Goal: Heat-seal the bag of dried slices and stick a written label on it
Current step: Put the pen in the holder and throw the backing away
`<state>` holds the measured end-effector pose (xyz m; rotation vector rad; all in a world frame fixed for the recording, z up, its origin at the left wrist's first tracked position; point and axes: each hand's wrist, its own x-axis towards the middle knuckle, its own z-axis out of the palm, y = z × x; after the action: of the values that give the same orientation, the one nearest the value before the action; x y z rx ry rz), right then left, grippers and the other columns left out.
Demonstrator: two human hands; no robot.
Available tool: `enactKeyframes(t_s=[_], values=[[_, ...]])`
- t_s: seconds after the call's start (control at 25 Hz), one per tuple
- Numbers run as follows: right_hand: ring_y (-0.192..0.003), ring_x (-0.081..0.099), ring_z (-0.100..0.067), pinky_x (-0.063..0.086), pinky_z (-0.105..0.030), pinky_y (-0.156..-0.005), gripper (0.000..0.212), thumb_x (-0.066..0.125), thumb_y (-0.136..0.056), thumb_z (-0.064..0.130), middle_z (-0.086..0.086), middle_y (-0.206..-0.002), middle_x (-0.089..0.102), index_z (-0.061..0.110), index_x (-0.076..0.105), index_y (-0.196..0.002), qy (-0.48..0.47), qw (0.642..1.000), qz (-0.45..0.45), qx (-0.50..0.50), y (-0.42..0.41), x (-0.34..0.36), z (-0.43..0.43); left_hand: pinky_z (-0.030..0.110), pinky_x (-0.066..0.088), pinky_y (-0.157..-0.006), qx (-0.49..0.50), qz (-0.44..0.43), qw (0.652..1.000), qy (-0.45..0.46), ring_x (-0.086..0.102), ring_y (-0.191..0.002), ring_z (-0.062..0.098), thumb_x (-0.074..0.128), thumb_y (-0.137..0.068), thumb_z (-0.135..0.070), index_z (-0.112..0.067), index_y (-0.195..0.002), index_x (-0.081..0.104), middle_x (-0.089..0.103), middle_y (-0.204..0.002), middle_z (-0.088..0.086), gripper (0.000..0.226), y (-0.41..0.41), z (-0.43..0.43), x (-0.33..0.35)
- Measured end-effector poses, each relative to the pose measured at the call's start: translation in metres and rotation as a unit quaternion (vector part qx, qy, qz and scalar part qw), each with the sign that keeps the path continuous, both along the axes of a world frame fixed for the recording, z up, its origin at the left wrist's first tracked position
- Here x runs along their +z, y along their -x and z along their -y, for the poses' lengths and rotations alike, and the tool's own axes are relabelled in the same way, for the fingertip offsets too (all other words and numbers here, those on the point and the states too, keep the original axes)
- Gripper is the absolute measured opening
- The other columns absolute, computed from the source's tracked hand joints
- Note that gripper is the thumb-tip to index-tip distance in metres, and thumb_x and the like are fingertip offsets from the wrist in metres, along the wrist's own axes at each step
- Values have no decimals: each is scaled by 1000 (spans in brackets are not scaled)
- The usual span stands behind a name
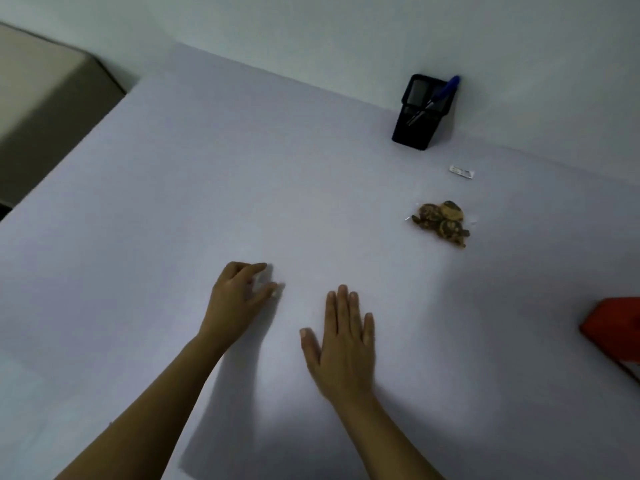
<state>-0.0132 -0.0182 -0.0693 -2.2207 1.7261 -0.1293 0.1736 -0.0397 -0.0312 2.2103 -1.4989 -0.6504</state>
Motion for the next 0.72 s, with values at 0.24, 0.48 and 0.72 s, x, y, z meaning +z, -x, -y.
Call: enactKeyframes(t_s=[0.24, 0.48, 0.72], values=[[-143, 12, -24, 10, -46, -113, 72, 26, -89, 56, -8, -155, 18, 12, 19, -145, 22, 1000, -18, 4, -4, -6, 1, 29, 42, -85, -43, 67, 997, 24, 55, -101, 29, 74, -77, -31, -10, -111, 66, 62, -111, 11, 40, 14, -6, -16], [-143, 6, -23, 7, -46, -112, 74, 27, -87, 55, -8, -156, 12, 12, 14, -146, 26, 1000, -14, 5, -8, -13, 1, 28, 47, -81, 11, 27, 997, 74, 62, -93, 28, 57, -88, -6, -2, -100, 70, 67, -102, 14, 18, 13, -14, -23], [-143, 14, -27, 12, -48, -113, 75, 23, -85, 54, -12, -154, 19, 7, 22, -144, 46, 999, -10, 6, -13, -15, 0, 17, 36, -83, 204, -150, 966, 51, 52, -90, 9, 51, -92, -13, -15, -118, 60, 59, -104, 0, 28, -15, -41, -3]])
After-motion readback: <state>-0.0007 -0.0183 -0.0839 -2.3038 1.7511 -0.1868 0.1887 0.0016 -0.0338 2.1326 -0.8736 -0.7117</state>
